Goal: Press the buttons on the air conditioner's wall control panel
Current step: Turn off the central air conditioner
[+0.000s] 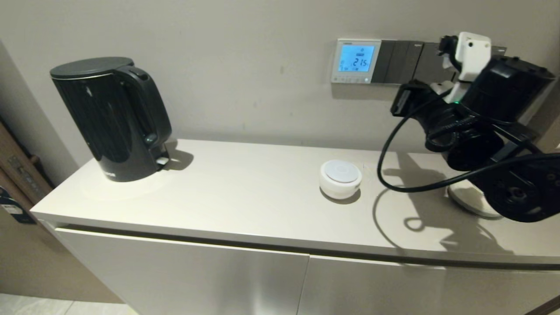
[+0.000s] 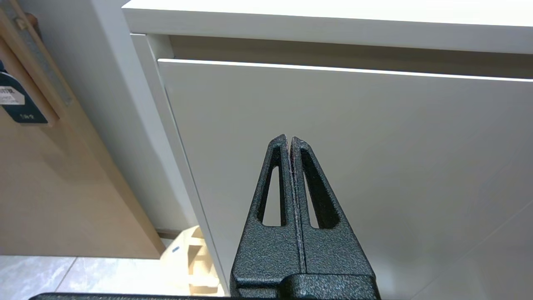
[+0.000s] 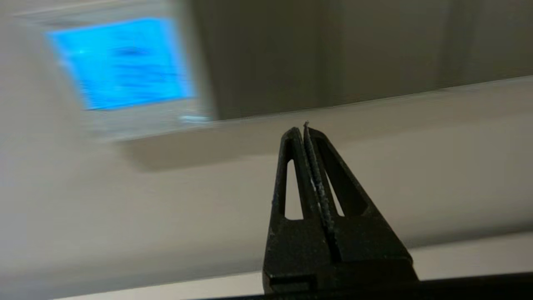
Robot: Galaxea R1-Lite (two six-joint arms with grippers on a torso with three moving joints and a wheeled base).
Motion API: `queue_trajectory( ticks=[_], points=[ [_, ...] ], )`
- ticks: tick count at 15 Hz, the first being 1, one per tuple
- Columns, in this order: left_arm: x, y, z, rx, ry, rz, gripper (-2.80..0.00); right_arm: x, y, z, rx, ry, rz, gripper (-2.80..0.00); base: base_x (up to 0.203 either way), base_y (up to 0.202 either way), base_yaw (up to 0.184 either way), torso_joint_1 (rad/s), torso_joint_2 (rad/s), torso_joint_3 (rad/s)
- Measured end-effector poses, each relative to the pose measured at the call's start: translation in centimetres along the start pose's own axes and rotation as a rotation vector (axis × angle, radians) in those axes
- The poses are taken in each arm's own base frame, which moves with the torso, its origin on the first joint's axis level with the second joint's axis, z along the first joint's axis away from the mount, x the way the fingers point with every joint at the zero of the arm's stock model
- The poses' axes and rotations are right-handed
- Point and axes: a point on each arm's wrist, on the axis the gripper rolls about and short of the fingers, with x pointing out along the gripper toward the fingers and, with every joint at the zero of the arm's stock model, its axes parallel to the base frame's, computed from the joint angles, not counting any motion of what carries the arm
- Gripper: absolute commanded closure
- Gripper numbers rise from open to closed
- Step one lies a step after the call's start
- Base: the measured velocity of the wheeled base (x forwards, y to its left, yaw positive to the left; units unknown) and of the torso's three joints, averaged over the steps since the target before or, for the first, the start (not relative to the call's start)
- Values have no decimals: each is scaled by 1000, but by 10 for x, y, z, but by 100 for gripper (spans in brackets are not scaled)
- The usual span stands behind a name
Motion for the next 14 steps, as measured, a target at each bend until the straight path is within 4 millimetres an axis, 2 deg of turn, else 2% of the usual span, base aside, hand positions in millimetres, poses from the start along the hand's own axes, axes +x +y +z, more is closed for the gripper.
queue_trajectory(
  ticks=[5,10,14],
  points=[
    [0,0,0,0,0,0,0,-30,-78,10,-83,30,-43,0,0,0,0,0,0,0],
    [0,0,0,0,0,0,0,-94,-105,13,-104,83,-31,0,0,0,0,0,0,0],
    [0,0,0,0,0,0,0,-151,-119,2,-121,148,-29,0,0,0,0,0,0,0]
  ],
)
